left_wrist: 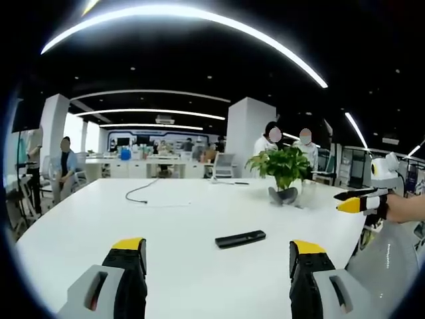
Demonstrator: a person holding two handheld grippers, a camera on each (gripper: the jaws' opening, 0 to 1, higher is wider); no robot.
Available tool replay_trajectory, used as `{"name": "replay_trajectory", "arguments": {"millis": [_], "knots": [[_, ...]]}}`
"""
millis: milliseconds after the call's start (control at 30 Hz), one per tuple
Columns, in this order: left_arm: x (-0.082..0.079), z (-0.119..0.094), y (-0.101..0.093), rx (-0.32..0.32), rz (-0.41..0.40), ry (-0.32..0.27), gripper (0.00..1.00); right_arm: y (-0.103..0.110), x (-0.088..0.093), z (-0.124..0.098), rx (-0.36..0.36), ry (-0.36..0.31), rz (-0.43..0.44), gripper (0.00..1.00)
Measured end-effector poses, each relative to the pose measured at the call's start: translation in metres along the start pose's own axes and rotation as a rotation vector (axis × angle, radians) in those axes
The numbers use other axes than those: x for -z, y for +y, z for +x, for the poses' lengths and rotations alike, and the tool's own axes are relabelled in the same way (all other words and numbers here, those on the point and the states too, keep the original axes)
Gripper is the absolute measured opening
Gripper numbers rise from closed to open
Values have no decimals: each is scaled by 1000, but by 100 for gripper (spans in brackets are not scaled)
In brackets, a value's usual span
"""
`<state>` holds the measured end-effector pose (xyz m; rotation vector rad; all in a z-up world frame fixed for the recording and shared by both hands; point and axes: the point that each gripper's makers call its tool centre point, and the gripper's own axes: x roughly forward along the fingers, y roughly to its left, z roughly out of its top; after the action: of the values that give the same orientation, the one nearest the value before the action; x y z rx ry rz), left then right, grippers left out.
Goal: Press the specified remote control buttons in sequence, fully releasing each button before pressing the next.
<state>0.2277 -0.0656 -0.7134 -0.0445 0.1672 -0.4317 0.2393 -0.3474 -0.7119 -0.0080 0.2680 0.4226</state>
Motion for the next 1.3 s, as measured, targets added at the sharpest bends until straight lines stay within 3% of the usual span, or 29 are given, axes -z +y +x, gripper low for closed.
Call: {"name": "replay_trajectory", "arguments": {"millis": [1300], "knots": [[2, 0, 0, 3, 8, 9, 92, 4, 6, 2, -10, 35, -32, 97]]}}
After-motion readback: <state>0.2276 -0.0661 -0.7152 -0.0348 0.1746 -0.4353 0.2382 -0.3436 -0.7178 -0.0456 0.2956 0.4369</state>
